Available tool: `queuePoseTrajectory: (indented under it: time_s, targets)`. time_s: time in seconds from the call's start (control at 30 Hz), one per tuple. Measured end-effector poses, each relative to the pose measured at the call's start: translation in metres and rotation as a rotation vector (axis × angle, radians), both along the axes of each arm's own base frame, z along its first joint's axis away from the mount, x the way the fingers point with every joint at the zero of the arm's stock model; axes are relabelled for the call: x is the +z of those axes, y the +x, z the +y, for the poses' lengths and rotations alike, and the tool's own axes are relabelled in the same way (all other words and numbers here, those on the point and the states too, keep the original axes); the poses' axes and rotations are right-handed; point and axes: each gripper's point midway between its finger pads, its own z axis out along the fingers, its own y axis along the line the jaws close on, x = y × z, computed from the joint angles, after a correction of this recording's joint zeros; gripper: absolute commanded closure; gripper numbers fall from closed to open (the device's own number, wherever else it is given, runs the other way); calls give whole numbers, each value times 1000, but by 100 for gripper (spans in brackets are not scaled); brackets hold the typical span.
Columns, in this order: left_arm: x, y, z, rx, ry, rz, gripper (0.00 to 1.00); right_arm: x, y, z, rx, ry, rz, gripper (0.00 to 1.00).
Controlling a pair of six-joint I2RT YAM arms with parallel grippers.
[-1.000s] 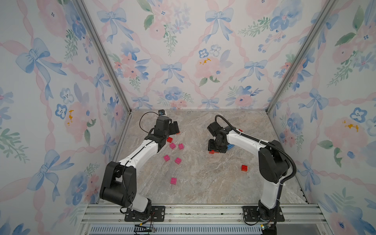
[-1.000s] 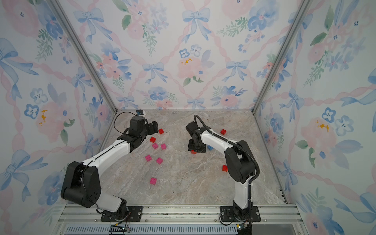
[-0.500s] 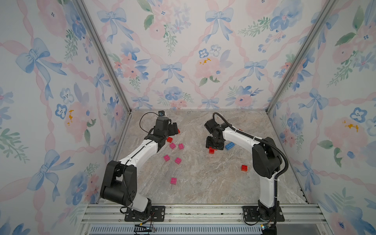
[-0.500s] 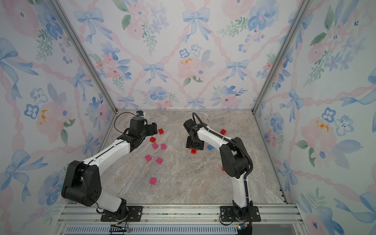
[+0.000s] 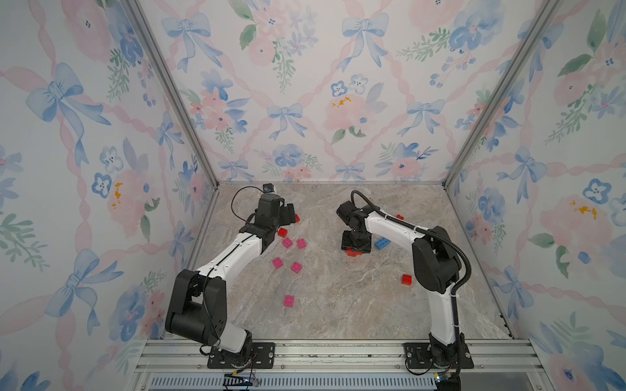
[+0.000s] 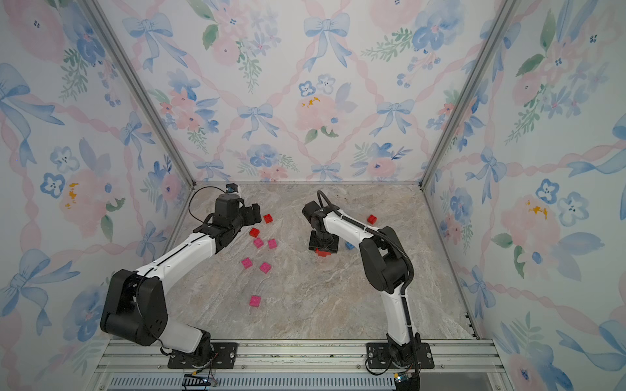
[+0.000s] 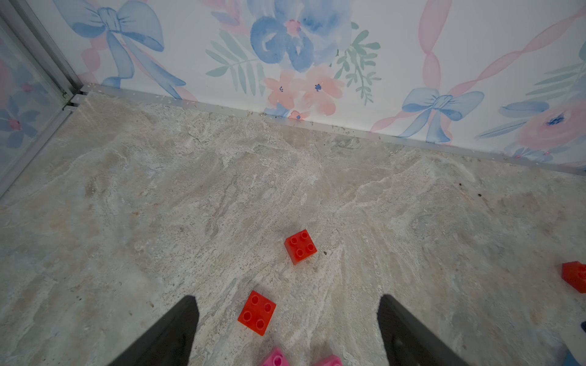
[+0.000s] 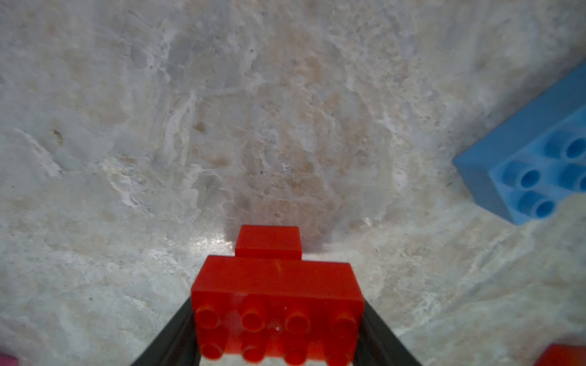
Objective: Assemble the letter v with lego
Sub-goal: Assemble the lego brick with the lego brick.
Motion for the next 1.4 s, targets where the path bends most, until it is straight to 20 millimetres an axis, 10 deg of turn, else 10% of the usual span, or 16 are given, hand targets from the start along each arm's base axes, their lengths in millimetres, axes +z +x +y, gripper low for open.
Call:
queuePoseTrajectory:
  time_s: [0.97,1.23,1.4]
  targets:
    - [1,0,1,0,8,-2,8,-5,-5,22,95,30,53,87]
    - [1,0,1,-1,8,-2,8,-4,-9,28,106,38,53,31]
    - [1,0,1,-1,8,-2,9,-2,-8,27,106,42,54,16]
